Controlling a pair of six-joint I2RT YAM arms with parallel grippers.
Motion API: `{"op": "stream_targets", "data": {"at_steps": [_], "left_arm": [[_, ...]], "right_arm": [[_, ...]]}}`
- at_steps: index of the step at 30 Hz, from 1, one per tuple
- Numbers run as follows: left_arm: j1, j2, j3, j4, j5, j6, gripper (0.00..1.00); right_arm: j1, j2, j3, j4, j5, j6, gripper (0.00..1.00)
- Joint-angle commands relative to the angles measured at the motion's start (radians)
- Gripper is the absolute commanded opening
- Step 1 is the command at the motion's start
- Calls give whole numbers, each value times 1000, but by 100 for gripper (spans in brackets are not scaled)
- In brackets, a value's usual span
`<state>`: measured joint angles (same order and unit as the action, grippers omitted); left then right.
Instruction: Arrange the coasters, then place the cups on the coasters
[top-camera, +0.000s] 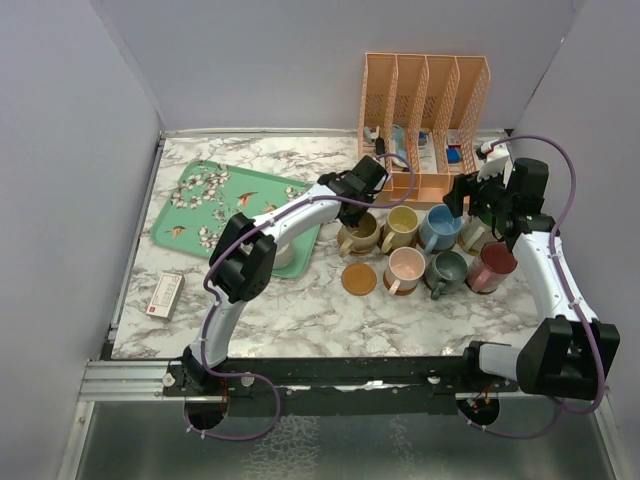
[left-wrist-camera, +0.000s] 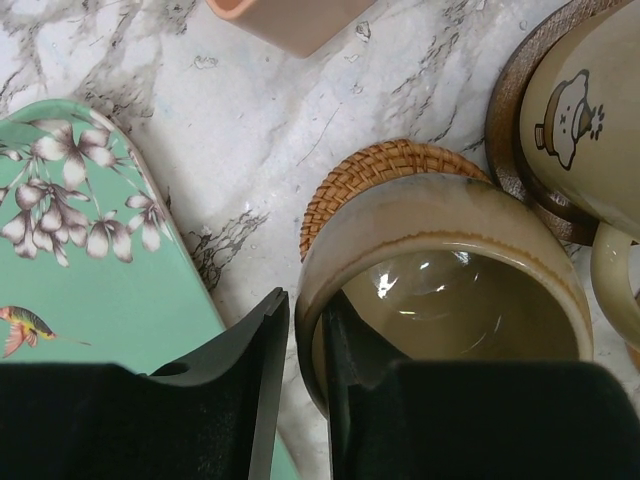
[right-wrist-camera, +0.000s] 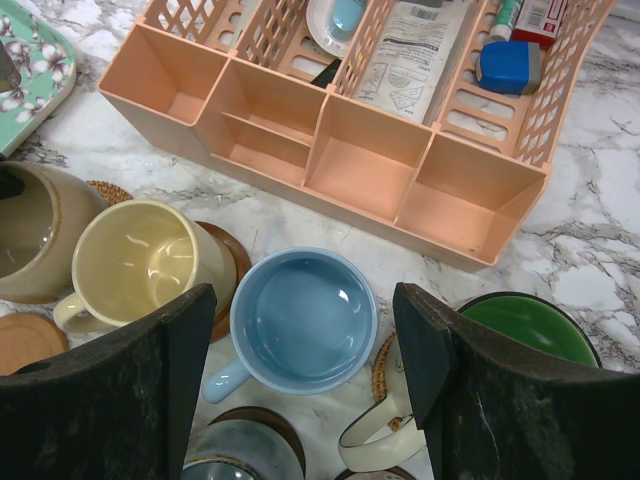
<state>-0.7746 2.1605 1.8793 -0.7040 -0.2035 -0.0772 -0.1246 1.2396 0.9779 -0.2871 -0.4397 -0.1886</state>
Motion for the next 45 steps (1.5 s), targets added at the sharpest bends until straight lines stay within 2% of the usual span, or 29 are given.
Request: {"op": "stream_targets", "data": {"at_steps": [1, 17, 27, 34, 38, 41, 45], "left_arm": [[-6, -23, 31, 17, -32, -6, 25], [-8, -94, 37, 17, -48, 31, 42], [-7, -230, 4, 39, -78, 150, 54], [8, -417, -173, 98, -20, 269, 62], [35, -566, -333, 155, 16, 324, 74], [94, -654, -442, 169, 63, 346, 85], [221, -727, -548, 131, 180, 371, 88]], "right_arm": [[-6, -12, -13, 8, -25, -14, 73], [-6, -12, -15, 9, -25, -14, 73], [-6, -12, -15, 10, -22, -15, 73], [-6, -13, -15, 12, -20, -15, 73], [-6, -13, -15, 11, -18, -17, 73], [-6, -11, -15, 12, -20, -17, 73], [-6, -6, -15, 11, -22, -17, 73]]}}
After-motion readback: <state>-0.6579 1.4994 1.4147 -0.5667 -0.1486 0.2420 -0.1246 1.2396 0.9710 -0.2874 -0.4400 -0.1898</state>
